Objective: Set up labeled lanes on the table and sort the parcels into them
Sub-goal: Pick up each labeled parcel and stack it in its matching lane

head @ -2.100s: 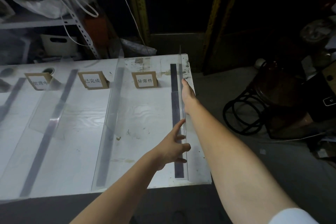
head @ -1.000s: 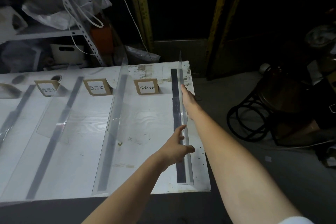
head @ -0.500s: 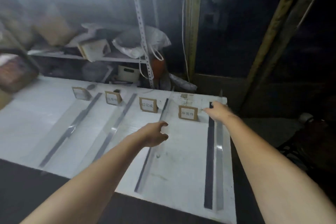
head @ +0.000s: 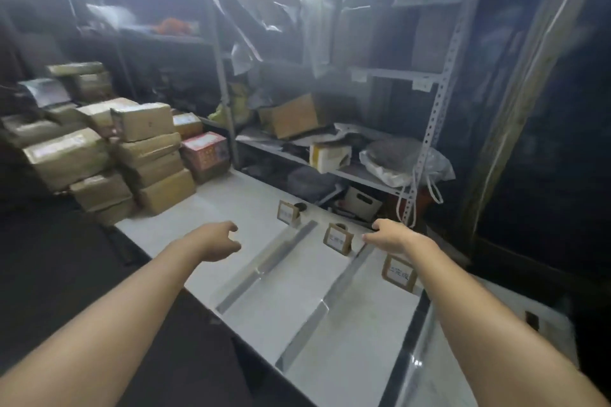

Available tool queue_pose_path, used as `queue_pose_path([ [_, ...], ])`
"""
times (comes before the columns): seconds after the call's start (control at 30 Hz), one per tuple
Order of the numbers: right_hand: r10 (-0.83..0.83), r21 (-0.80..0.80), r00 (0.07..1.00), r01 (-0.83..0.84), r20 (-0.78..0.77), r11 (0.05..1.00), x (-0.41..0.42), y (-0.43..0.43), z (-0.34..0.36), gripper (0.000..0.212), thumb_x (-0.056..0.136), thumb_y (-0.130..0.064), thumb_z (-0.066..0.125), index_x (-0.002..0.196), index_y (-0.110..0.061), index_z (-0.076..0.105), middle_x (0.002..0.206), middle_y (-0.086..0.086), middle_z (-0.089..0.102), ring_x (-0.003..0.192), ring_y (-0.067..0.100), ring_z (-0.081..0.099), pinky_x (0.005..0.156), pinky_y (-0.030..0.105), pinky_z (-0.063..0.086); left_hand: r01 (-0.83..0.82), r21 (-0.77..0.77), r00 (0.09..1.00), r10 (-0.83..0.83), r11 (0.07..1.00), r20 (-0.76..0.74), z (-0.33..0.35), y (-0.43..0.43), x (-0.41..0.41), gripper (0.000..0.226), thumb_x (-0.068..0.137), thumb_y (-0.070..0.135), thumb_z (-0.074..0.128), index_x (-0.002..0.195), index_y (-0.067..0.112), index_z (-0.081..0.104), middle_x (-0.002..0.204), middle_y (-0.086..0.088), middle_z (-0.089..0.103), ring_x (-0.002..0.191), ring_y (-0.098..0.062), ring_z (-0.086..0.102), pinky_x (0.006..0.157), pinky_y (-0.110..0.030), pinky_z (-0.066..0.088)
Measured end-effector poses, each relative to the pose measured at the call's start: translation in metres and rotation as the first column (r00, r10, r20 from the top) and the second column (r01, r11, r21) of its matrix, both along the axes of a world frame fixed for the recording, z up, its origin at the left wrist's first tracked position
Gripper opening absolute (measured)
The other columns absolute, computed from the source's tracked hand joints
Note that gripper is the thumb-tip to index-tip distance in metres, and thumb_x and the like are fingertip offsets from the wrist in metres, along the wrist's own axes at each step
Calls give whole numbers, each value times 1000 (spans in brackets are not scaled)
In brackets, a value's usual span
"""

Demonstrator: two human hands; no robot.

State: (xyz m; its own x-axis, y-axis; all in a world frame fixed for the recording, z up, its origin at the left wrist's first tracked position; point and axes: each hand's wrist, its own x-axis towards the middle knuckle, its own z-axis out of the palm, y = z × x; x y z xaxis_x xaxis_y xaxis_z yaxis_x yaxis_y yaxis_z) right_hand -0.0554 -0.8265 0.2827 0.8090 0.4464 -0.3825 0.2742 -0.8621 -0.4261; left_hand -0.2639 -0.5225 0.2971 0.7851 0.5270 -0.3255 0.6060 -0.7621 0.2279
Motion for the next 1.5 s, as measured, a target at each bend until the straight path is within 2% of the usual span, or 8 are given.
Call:
queue_pose_path([
  [0.27, 192, -17, 980, -191, 58, 981, -67, 231, 33, 59, 97, -44, 57, 144, -9, 45, 141, 10, 52, 124, 26, 53, 102, 38, 45, -176, -18, 977, 177, 984, 121, 22, 186, -87, 58, 98, 40, 55, 152, 25, 39, 153, -7, 44, 137, -28, 45, 111, -41, 41],
  [0.6, 352, -39, 934, -351, 57, 936, -93, 446, 43, 68, 96, -49, 58, 151, -15, 38, 156, 6, 39, 141, 26, 40, 114, 39, 35, -276, -59, 948, 282, 959, 146, 28, 325, -121, 53, 97, 37, 53, 148, 29, 42, 144, -3, 51, 121, -23, 55, 94, -35, 50],
  [0.8, 448, 12, 893, -449, 49, 893, -70, 555, 45, 64, 95, -47, 60, 148, -16, 43, 151, 3, 45, 136, 24, 46, 111, 37, 40, -322, -7, 937, 320, 947, 140, 39, 411, -96, 53, 97, 40, 53, 148, 31, 42, 147, -2, 48, 127, -24, 52, 98, -35, 48],
  [0.93, 525, 88, 850, -526, 35, 846, -5, 638, 19, 58, 82, -55, 63, 134, -30, 56, 133, -3, 62, 115, 16, 59, 103, 39, 50, -355, 23, 929, 350, 934, 122, 47, 466, -68, 55, 95, 41, 54, 148, 32, 42, 150, -2, 46, 131, -25, 50, 103, -37, 45],
  [1.1, 510, 101, 860, -510, 31, 854, 3, 693, 42, 41, 98, -36, 60, 134, -17, 55, 130, 1, 60, 114, 20, 58, 93, 30, 50, -342, 20, 935, 338, 940, 103, 50, 530, -33, 54, 96, 41, 54, 147, 30, 43, 145, -3, 51, 124, -24, 54, 97, -33, 47],
  [1.2, 540, 69, 842, -539, 7, 840, 7, 721, 44, 43, 103, -27, 54, 143, -15, 48, 130, -1, 52, 132, 23, 49, 101, 30, 41, -298, 9, 953, 297, 954, 53, 48, 563, -14, 53, 97, 39, 55, 148, 27, 44, 145, -3, 50, 124, -24, 53, 93, -31, 46],
  [1.27, 552, 68, 834, -552, 25, 831, 14, 744, 43, 48, 103, -28, 53, 148, -15, 43, 148, 3, 48, 138, 23, 44, 109, 32, 37, -281, 12, 959, 280, 960, 41, 45, 590, -2, 54, 97, 40, 55, 148, 26, 44, 147, -2, 49, 127, -23, 52, 99, -33, 47],
  [1.5, 507, 56, 860, -509, 55, 859, 33, 821, 43, 40, 103, -29, 53, 141, -15, 50, 140, 5, 53, 129, 24, 51, 108, 34, 42, -193, 95, 981, 189, 977, 48, 50, 693, 48, 50, 94, 38, 57, 141, 19, 53, 142, -3, 55, 127, -25, 53, 106, -37, 45],
])
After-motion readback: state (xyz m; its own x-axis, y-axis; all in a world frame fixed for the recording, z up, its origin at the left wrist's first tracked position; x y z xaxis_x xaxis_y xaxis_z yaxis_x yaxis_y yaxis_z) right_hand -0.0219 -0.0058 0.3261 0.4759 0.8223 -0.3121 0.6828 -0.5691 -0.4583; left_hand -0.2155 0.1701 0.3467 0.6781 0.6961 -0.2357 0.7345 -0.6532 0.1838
